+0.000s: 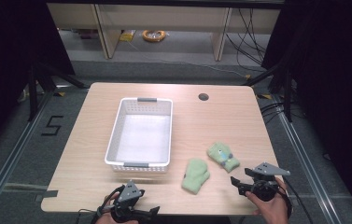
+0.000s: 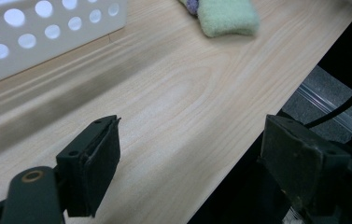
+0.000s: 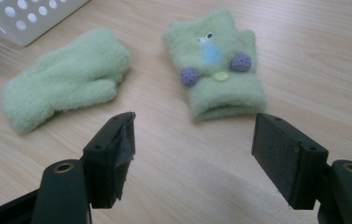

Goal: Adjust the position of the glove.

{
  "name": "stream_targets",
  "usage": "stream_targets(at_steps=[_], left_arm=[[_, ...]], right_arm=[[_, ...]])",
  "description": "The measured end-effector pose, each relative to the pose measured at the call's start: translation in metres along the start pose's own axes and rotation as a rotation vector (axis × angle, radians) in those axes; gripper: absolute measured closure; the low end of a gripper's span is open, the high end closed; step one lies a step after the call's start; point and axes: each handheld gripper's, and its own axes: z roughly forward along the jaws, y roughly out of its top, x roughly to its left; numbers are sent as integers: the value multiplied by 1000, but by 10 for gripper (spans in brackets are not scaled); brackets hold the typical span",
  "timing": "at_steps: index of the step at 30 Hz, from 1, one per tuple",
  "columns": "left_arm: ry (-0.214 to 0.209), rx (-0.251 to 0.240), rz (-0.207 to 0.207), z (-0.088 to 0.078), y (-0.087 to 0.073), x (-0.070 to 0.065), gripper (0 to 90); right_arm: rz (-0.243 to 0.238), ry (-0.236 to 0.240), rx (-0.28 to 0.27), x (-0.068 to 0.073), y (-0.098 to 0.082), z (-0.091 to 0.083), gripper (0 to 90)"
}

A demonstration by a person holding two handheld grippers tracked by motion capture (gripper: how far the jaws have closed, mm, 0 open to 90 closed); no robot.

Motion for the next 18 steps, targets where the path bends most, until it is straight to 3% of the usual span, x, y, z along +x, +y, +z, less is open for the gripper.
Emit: stream_targets(at_steps=[2,3,5,6,7,8,9,12,13,14,16,18], left_arm=[[-5,9,8,0,0,0,195],[-2,7,4,0,0,0,195],[-10,13,-2,0,0,0,195],[-10,6,-6,0,0,0,195],[-9,11,-2,0,0,0,195],[-7,10,-1,0,0,0,195],[-10,-29,-32,2,0,-3,195],[-15,-29,-35,2,0,-3,196],[-33,-13,-36,1,0,-2,196],[-40,-27,-62,2,0,-3,196],[-40,-13,-35,1,1,-2,196],[-40,-41,-59,4,1,-5,196]], right_arm=[[-8,7,-14,1,0,0,328],[15,3,-8,5,1,0,336],[-32,4,-21,3,2,-1,347],[-38,3,-30,4,2,1,347],[-7,14,-16,7,2,-1,352],[-30,19,-21,5,2,0,360],[-36,25,-33,5,2,1,366],[-52,27,-39,7,3,1,369],[-34,26,-34,9,3,0,370],[-60,24,-46,9,5,0,379],[-48,29,-43,11,5,-1,382],[-79,27,-49,9,7,-2,383]])
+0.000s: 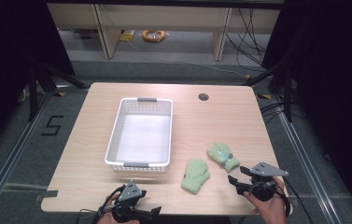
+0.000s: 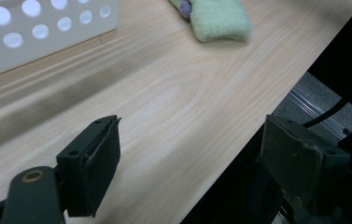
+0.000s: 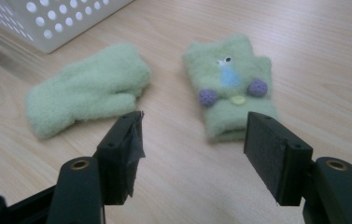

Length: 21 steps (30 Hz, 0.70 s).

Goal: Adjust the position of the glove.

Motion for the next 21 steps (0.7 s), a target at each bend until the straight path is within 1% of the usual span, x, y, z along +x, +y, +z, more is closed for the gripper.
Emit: stream_targets(at_steps=[1,2,3,6,7,8,9,10,11,12,13,14,15,16,17,18,19,20,21], left_arm=[[-2,6,6,0,1,-1,196],[-5,9,12,0,2,-1,196],[-5,4,16,1,3,-2,197],[-10,-8,10,3,5,-4,197],[-9,-14,18,5,7,-4,197],[-13,3,31,5,10,-4,197],[-17,-4,8,7,11,-7,197],[-17,-12,25,9,13,-8,197],[-19,-4,42,10,15,-8,198],[-22,-14,34,12,17,-10,199],[-26,-13,41,13,19,-10,200],[-26,-13,41,13,19,-10,201],[-30,-17,44,16,23,-11,202],[-30,-17,44,16,23,-11,204],[-21,-26,39,18,25,-13,204],[-34,-20,40,19,26,-12,207],[-34,-3,58,22,29,-12,208],[-35,-8,56,24,31,-13,209],[-41,-11,56,26,32,-14,212]], right_arm=[[3,-1,-2,1,1,0,383],[-4,1,-5,1,1,0,384],[-11,3,-7,0,2,0,384],[0,5,-18,2,4,0,384],[-14,2,-21,2,7,1,384],[-10,4,-21,3,8,1,385],[-17,-1,-23,3,9,0,388],[-10,17,-13,4,10,1,390],[14,10,-16,7,11,0,393],[-19,23,-19,5,13,2,397],[-24,12,-18,6,14,1,406],[-18,23,-18,8,15,2,416],[-11,17,-12,10,17,2,421],[-11,17,-12,10,17,2,421],[-39,31,-14,9,18,3,427],[-28,27,-4,12,20,4,438],[-66,38,-8,12,23,7,447],[-73,39,-9,12,25,8,451],[-55,39,1,15,26,9,454]])
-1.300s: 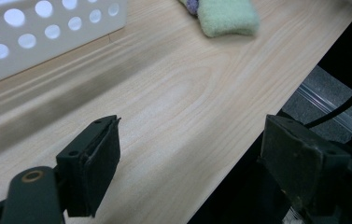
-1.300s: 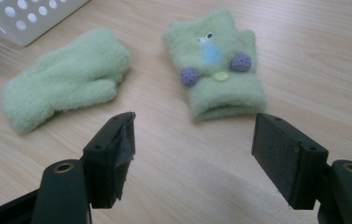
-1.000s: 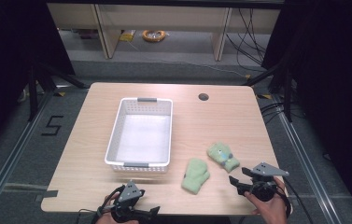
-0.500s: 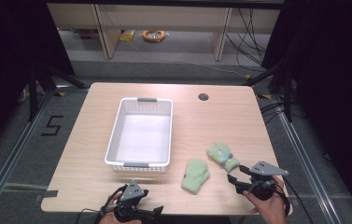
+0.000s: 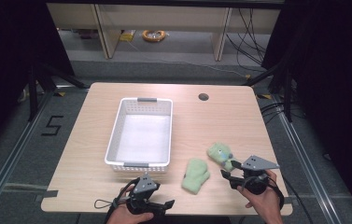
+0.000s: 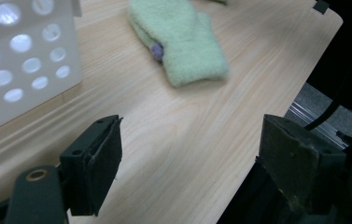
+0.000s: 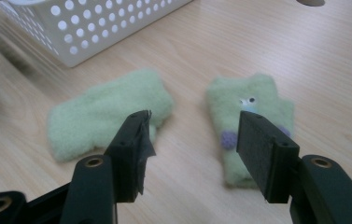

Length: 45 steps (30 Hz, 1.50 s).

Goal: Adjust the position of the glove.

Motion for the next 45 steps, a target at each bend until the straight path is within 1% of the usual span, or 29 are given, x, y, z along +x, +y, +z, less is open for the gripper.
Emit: stream_targets(at_steps=[1,3,4,5,8,11,14,15,16,19,20,21,22,24,28,29,30,31,32,35,36,37,38,40,41,42,43,44,45], left_arm=[[-10,-3,-5,1,2,0,217],[-10,-6,-5,3,3,-1,221],[-7,0,6,6,6,0,222],[-5,3,-10,9,7,0,224],[-11,7,-1,15,11,0,224],[-16,7,6,25,16,-1,234],[-29,20,-11,32,20,-1,246],[-34,17,-5,35,21,0,250],[-27,26,12,36,22,0,253],[-25,20,15,40,24,-2,263],[-23,34,45,41,26,1,263],[-23,18,25,45,28,1,275],[-21,14,11,47,29,1,285],[-18,39,38,49,31,4,290],[-16,36,22,57,32,3,312],[-15,56,35,58,33,4,318],[-14,52,18,61,33,3,317],[-13,47,25,64,33,2,317],[-10,71,46,65,34,3,320],[-13,62,34,72,34,2,335],[-14,71,42,73,34,3,351],[-16,86,55,73,35,4,362],[-15,96,68,74,35,4,377],[-13,90,38,77,33,2,408],[-15,88,47,78,33,2,422],[-20,108,89,77,34,5,444],[-20,108,89,77,34,5,466],[-17,107,96,77,35,5,503],[-26,114,97,77,35,5,513]], right_arm=[[-33,5,-3,-1,2,2,457],[-18,13,-1,1,4,4,463],[-40,28,-3,1,9,9,468],[-52,30,-2,1,11,11,471],[-56,43,4,3,16,16,485],[-73,79,22,7,24,28,518],[-91,97,32,9,30,37,552],[-72,107,43,11,31,40,560],[-101,115,41,9,32,44,567],[-102,121,63,8,34,52,576],[-107,121,69,9,35,55,581],[-96,135,99,11,37,61,594],[-112,135,99,10,38,63,598],[-120,139,107,9,40,69,604],[-107,148,132,7,42,79,619],[-106,144,121,7,42,83,622],[-84,154,142,8,42,84,625],[-100,160,142,5,43,86,627],[-89,168,148,5,43,87,629],[-87,173,158,4,43,93,633],[-79,172,140,4,42,96,635],[-73,174,167,4,43,96,639],[-73,171,158,4,42,100,639],[-81,178,192,2,42,102,641],[-83,177,181,2,41,105,643],[-72,176,173,3,40,107,644],[-72,176,173,3,40,107,644],[-39,185,191,2,39,108,660],[-31,191,189,3,39,108,668]])
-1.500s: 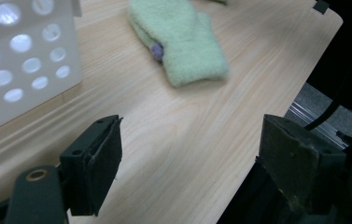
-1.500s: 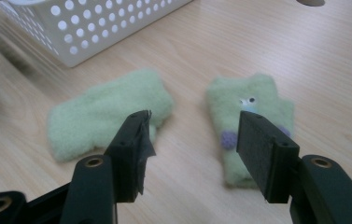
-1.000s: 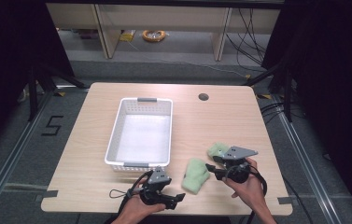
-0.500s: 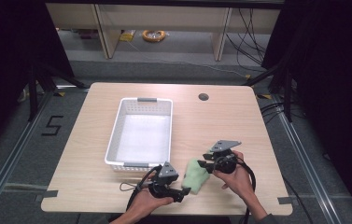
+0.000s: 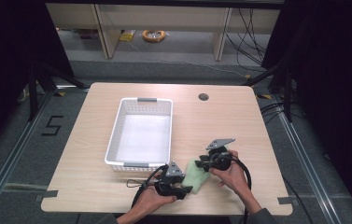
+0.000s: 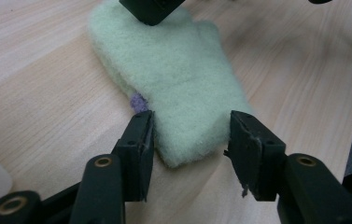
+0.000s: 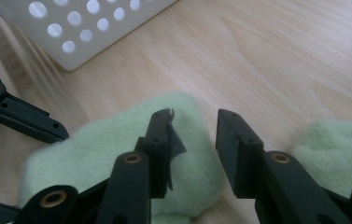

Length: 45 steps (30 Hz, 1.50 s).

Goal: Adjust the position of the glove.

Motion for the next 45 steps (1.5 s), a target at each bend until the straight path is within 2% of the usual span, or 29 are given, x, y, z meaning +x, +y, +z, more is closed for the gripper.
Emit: stream_targets(at_steps=[1,4,6,7,12,13,14,15,17,19,20,22,23,24,25,26,27,28,29,30,31,35,36,37,38,39,42,43,45], left_arm=[[0,0,0,0,0,0,528],[-6,-20,-57,0,-2,2,628],[-9,-12,-58,-1,-2,3,690],[-9,-24,-77,-2,-2,4,718],[-7,-18,-67,-4,-1,5,792],[-4,-14,-68,-5,-1,6,796],[-4,-14,-68,-5,-1,6,798],[-19,-1,-45,-8,-1,8,798],[-35,-30,-105,-12,-1,9,802],[-36,-29,-73,-18,1,11,803],[-42,-32,-80,-21,1,11,802],[-49,-31,-65,-23,2,12,802],[-56,-25,-57,-27,4,13,802],[-61,-27,-47,-27,4,14,802],[-61,-27,-47,-27,4,14,802],[-69,-25,-48,-27,3,14,802],[-88,-18,-55,-26,1,15,802],[-92,-9,-37,-25,1,16,802],[-94,-5,-51,-24,1,15,803],[-94,-5,-51,-24,1,15,803],[-99,3,-27,-23,3,15,803],[-99,11,-1,-22,7,12,803],[-95,13,3,-21,8,12,803],[-91,15,10,-20,8,12,803],[-91,15,10,-20,8,12,803],[-88,23,17,-17,9,13,803],[-76,37,15,-14,6,15,800],[-77,46,1,-12,4,16,798],[-84,49,4,-11,3,15,795]], right_arm=[[0,0,0,0,0,0,668],[11,3,22,-2,-2,0,709],[22,14,11,-2,-3,1,727],[27,23,19,-2,-3,1,774],[52,37,-9,-2,-7,1,834],[81,49,-4,-1,-7,-1,843],[81,49,-4,-1,-7,-1,843],[70,47,-6,-2,-7,-3,845],[80,53,-41,3,-8,-11,848],[101,83,-51,6,-9,-17,847],[99,61,-57,9,-10,-22,848],[106,79,-71,11,-12,-25,848],[122,90,-95,16,-17,-35,848],[131,73,-103,18,-19,-38,847],[145,115,-118,20,-22,-41,847],[162,131,-128,22,-25,-45,848],[178,132,-129,27,-28,-48,847],[112,118,-130,25,-31,-50,848],[144,108,-133,28,-35,-53,848],[144,108,-133,28,-35,-53,848],[208,124,-137,34,-43,-60,848],[199,123,-163,39,-53,-65,848],[186,109,-158,38,-54,-67,848],[206,114,-158,40,-56,-67,847],[181,104,-165,39,-58,-66,847],[203,104,-142,40,-59,-65,846],[197,92,-134,36,-62,-61,843],[181,72,-102,35,-65,-56,839],[166,66,-60,36,-66,-51,830]])
